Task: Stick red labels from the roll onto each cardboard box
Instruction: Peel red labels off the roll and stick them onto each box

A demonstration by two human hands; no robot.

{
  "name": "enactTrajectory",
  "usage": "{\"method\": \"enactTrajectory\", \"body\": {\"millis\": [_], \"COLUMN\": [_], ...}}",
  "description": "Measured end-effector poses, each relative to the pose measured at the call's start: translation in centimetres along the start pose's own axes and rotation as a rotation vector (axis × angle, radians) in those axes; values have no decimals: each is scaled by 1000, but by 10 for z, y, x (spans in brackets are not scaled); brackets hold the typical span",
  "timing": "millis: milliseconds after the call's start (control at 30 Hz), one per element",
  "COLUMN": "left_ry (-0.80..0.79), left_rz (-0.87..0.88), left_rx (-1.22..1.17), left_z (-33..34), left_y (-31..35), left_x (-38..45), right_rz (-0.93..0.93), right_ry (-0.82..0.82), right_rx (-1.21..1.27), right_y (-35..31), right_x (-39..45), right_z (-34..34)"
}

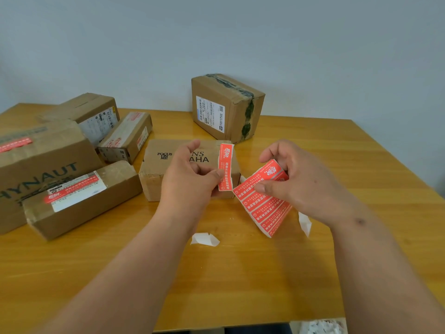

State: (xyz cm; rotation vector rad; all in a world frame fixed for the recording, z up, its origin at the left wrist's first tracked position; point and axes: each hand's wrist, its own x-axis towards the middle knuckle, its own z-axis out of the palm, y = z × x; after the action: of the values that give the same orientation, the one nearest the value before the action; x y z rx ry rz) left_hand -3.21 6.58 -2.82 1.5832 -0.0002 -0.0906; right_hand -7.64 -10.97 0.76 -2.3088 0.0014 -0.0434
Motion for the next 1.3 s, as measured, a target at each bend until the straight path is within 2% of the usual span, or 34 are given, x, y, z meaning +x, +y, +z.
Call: {"method": "enactTrajectory", "body": {"millis": [100, 233, 333, 400, 500, 600, 700, 967, 1067, 1133, 1200, 1300], "left_ry": [51, 32, -8, -34, -60, -97, -156, -265, -237, -128, 12, 14], "left_rz": [2, -4, -11, -12, -23, -24, -13, -9, -10, 85, 258, 428], "left_rx": [10, -8, -31, -43, -33, -12, 25, 69, 84, 196, 306, 327], "left_z": [-3, -6, -5, -4, -3, -4, -6, -10, -10, -8, -6, -1], "left_y": [0, -1, -1, -1, 1, 3, 3, 3, 2, 1, 3, 9], "left_x": [2, 4, 2, 0, 0, -2, -4, -8, -7, -9, -13, -18], "right_rz": [16, 50, 35, 28, 9, 24, 78, 112, 106, 118, 129, 104], "right_ry": [30, 74, 279, 392, 344, 239, 223, 223, 229, 242, 252, 274], "right_rx": [-29, -101, -425, -497, -383, -94, 115, 215, 239, 240, 222, 236], "right_y": [4, 6, 10, 7, -1, -9, -12, -16, -15, -14, -15, -19], "right_x": [0, 2, 9, 10, 9, 6, 4, 4, 2, 2, 3, 2], "right_z": [-3, -3, 5, 11, 17, 21, 23, 20, 19, 20, 22, 26]}}
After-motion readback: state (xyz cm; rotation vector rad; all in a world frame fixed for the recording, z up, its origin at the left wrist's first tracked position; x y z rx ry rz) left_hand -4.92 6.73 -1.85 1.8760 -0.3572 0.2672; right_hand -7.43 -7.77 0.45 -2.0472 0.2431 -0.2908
